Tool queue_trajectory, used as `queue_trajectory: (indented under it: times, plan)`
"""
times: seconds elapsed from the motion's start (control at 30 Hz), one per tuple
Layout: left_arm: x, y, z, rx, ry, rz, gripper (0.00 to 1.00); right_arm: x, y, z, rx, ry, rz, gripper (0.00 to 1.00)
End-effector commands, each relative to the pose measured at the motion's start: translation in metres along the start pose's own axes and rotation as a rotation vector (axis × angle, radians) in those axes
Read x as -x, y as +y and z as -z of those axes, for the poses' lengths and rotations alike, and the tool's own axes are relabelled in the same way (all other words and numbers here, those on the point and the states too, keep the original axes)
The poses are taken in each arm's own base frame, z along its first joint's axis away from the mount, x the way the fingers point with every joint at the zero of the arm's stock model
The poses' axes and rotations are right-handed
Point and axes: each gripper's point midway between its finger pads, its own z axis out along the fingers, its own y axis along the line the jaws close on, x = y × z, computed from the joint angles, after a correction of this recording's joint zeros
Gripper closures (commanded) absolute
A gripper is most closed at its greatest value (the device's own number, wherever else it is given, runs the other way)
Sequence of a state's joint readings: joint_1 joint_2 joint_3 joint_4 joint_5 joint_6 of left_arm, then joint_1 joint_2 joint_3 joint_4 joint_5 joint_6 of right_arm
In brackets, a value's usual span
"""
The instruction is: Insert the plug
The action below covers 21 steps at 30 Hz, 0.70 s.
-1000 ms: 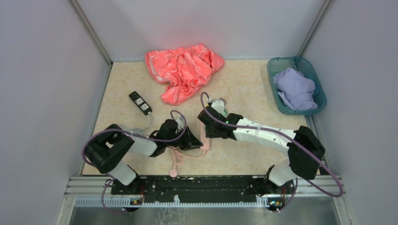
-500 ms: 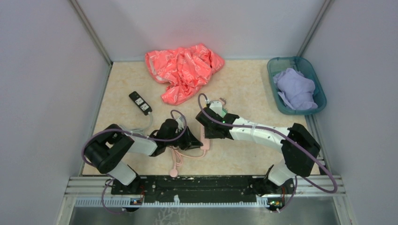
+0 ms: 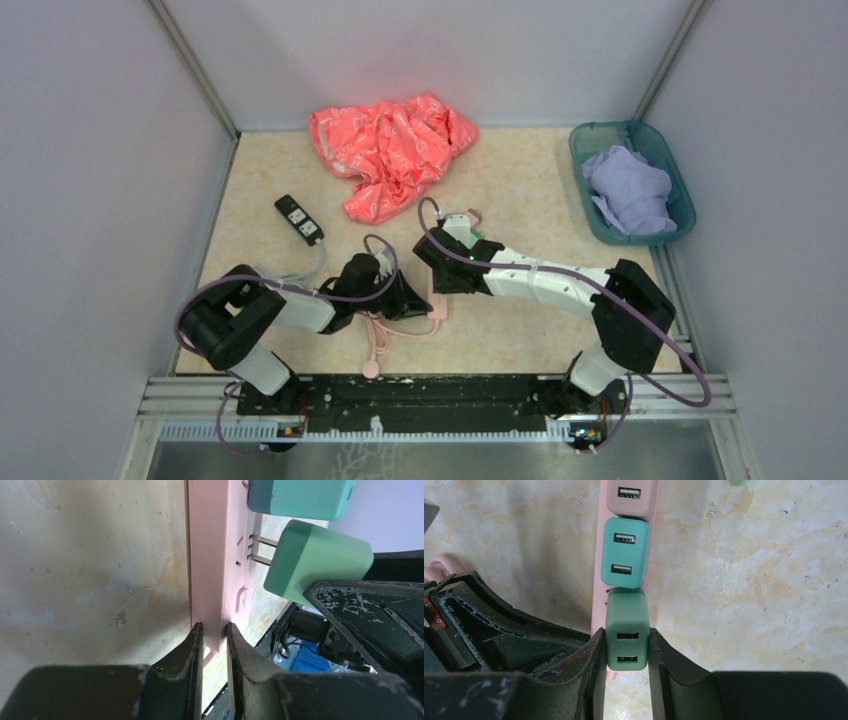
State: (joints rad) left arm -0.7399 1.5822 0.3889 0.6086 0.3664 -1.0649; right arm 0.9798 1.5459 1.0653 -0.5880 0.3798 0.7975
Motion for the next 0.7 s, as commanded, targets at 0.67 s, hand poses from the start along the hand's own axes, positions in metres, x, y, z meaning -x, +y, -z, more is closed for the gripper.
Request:
queue_trajectory:
  times: [0.67]
  plan:
    - [-0.008,0.014,-0.006,0.053,0.009,0.012,0.83,-0.034,-0.013,-0.033,-0.143,0.131,0.074,1.0]
